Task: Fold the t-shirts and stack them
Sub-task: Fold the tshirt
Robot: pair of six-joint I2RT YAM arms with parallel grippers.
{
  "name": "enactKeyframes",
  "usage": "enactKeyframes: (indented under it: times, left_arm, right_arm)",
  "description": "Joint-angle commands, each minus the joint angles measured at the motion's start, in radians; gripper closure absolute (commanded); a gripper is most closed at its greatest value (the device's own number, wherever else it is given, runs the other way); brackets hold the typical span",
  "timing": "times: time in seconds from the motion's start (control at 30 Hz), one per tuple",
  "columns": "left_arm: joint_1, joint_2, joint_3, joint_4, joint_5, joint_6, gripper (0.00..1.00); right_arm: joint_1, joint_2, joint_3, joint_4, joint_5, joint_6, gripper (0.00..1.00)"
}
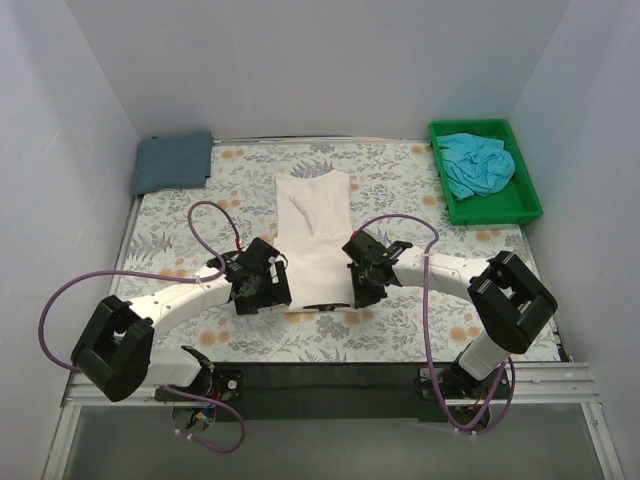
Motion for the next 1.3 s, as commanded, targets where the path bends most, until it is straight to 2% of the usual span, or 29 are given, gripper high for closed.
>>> enactKeyframes:
  times: [0.0,0.03,0.27,0.53,0.63,0.73,1.13,1.27]
  left_arm:
    - [-0.036,0.02,-0.007,0.017,-0.044,-0.018,0.22]
    - [-0.043,0.026,-0.004,0.017,-0.053,-0.026,0.23]
    - [-0.065,0.058,0.042,-0.01,-0.087,-0.052,0.29]
    - [-0.066,-0.001,0.053,-0.035,-0.105,-0.067,0.32]
    - [-0.066,0.008,0.042,-0.034,-0.118,-0.069,0.38]
    - [-0.07,0.048,0.046,-0.021,-0.11,-0.047,0.42]
    - [-0.14,0.23,0.043,0.016,-0.13,-0.041,0.42]
    - [-0.154,0.276,0.028,0.023,-0.119,-0.057,0.46]
  right_arm:
    - [0.012,0.072,-0.049,-0.03,0.015,-0.01,0.92]
    - [0.012,0.075,-0.045,-0.03,0.014,-0.013,0.98]
    - [0.012,0.086,-0.034,-0.034,-0.011,-0.038,0.99]
    - [0.011,0.086,-0.034,-0.037,-0.026,-0.062,0.99]
    - [0.012,0.088,-0.034,-0.039,-0.031,-0.068,0.99]
    - [0.01,0.085,-0.034,-0.042,-0.029,-0.073,0.99]
    - [0.01,0.086,-0.023,-0.062,-0.029,-0.085,0.99]
    - [0.01,0.08,-0.025,-0.069,-0.028,-0.087,0.99]
